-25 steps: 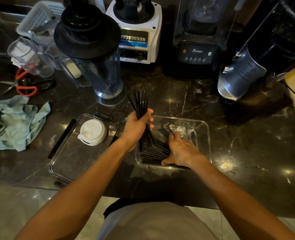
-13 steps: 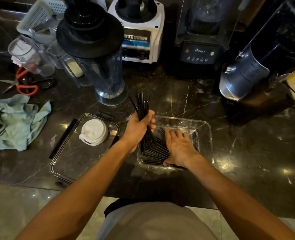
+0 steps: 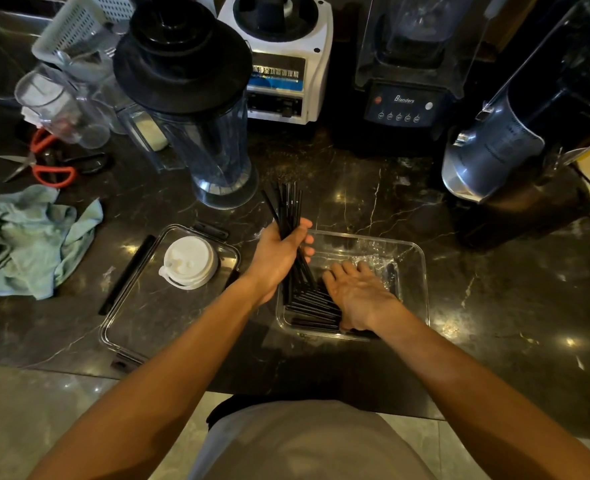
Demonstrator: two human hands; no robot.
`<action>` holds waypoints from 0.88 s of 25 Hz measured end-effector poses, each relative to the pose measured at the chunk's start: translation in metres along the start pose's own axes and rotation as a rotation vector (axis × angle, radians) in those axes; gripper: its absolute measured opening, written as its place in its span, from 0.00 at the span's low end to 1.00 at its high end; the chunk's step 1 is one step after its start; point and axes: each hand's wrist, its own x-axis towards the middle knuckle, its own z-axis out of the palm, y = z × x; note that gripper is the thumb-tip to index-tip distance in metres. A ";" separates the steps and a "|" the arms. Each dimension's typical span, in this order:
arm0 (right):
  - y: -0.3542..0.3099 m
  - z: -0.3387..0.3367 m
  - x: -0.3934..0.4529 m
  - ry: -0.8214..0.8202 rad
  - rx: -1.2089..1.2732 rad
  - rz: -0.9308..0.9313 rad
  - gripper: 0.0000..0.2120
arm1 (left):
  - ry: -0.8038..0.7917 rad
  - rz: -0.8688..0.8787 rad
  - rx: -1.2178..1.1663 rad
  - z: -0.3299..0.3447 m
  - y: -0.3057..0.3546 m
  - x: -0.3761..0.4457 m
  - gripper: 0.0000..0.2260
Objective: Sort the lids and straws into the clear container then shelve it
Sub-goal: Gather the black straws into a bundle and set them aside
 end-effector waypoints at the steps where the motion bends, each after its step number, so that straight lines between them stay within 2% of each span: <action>1: 0.000 0.000 0.001 0.020 -0.002 -0.004 0.40 | 0.005 -0.004 0.000 0.000 0.000 0.000 0.10; 3: 0.000 0.002 0.002 0.076 -0.008 -0.008 0.33 | 0.007 -0.008 0.000 -0.001 -0.001 0.000 0.10; 5: 0.001 0.002 0.001 0.094 0.023 -0.016 0.31 | 0.008 -0.011 -0.005 -0.001 -0.001 0.001 0.10; 8: 0.008 -0.005 -0.002 -0.013 0.172 -0.025 0.37 | 0.016 -0.015 -0.008 -0.003 -0.002 0.003 0.09; 11: 0.006 -0.006 -0.003 -0.051 0.081 -0.041 0.42 | 0.015 -0.013 0.001 -0.001 -0.004 0.003 0.08; 13: 0.001 -0.003 -0.001 -0.021 -0.016 -0.054 0.42 | 0.010 -0.010 0.009 -0.001 -0.004 0.003 0.09; 17: -0.003 0.000 0.001 0.058 -0.054 -0.056 0.36 | 0.017 -0.002 0.010 -0.001 -0.005 0.003 0.10; 19: -0.003 0.001 0.001 0.074 -0.006 -0.048 0.35 | 0.023 -0.003 0.011 -0.001 -0.005 0.003 0.10; 22: 0.003 -0.003 -0.001 0.002 0.161 -0.049 0.40 | 0.031 -0.008 0.012 -0.002 -0.005 0.003 0.10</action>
